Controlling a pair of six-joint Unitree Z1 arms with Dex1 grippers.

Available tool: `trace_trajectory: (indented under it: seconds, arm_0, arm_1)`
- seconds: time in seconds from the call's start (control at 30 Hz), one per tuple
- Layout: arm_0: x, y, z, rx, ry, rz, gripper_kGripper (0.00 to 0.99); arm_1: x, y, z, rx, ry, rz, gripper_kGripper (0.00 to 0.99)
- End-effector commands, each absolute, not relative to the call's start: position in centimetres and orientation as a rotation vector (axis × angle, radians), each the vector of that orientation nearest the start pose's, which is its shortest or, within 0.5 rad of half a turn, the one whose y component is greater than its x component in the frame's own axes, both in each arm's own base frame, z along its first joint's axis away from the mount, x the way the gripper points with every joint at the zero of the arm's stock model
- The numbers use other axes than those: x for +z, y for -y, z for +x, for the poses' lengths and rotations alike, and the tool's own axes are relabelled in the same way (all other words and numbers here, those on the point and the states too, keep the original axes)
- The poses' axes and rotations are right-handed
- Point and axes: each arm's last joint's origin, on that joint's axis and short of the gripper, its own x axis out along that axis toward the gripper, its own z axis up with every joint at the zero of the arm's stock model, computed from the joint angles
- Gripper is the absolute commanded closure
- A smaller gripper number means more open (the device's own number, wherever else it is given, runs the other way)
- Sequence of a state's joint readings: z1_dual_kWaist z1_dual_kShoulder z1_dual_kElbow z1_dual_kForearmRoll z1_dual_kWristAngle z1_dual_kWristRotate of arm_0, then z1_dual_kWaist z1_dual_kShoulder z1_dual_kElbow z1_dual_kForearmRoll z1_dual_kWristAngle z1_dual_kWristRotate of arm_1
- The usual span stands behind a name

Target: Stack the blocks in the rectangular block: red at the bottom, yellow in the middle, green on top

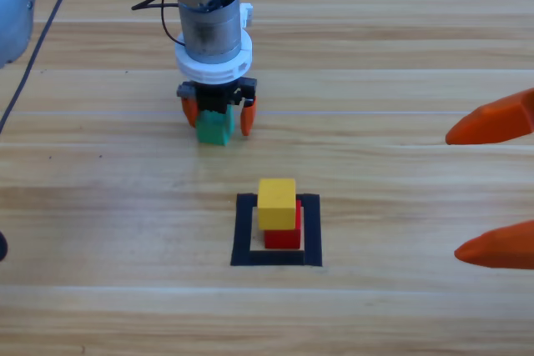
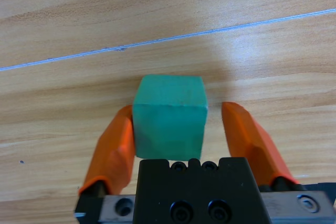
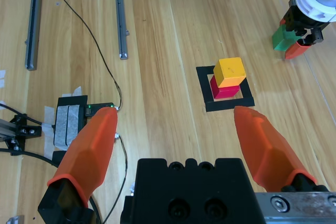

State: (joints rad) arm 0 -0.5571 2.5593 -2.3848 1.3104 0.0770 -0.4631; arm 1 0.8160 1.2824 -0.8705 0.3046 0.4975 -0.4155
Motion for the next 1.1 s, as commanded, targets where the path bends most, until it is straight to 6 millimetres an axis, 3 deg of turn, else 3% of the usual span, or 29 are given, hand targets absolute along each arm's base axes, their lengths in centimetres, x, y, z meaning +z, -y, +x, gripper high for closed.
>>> trace_trajectory:
  seconds: [0.03, 0.23, 0.37, 0.53, 0.67, 0.8, 0.9, 1.1]
  arm_0:
    - [16.0, 28.6, 44.8, -0.046, -1.521, 0.133, 0.36]
    - [15.9, 28.5, 44.8, -0.04, -1.525, 0.136, 0.364]
    - [15.7, 28.4, 44.7, -0.034, -1.529, 0.148, 0.68]
    - [16.9, 28.1, 44.3, -0.028, -1.516, 0.156, 0.929]
    - [20.8, 27.9, 42.9, -0.031, -1.476, 0.12, 0.942]
    - [26.7, 27.4, 39.9, -0.03, -1.422, 0.07, 0.956]
    - [29.9, 27.3, 37.7, -0.027, -1.396, 0.03, 0.979]
    - [33.2, 27.8, 33.5, -0.013, -1.379, -0.03, 0.981]
  arm_1:
    - [32.2, -16.8, 12.5, 1.404, -0.507, -0.467, 0.021]
    - [32.1, -16.8, 12.5, 1.403, -0.512, -0.468, 0.021]
    - [32.1, -16.8, 12.5, 1.403, -0.513, -0.468, 0.021]
    - [32.1, -16.8, 12.5, 1.402, -0.515, -0.469, 0.021]
    - [32.1, -16.8, 12.5, 1.399, -0.515, -0.471, 0.021]
    - [32.1, -16.8, 12.5, 1.395, -0.516, -0.472, 0.021]
    - [32.1, -16.8, 12.5, 1.394, -0.517, -0.471, 0.021]
    - [32.1, -16.7, 12.5, 1.393, -0.52, -0.472, 0.021]
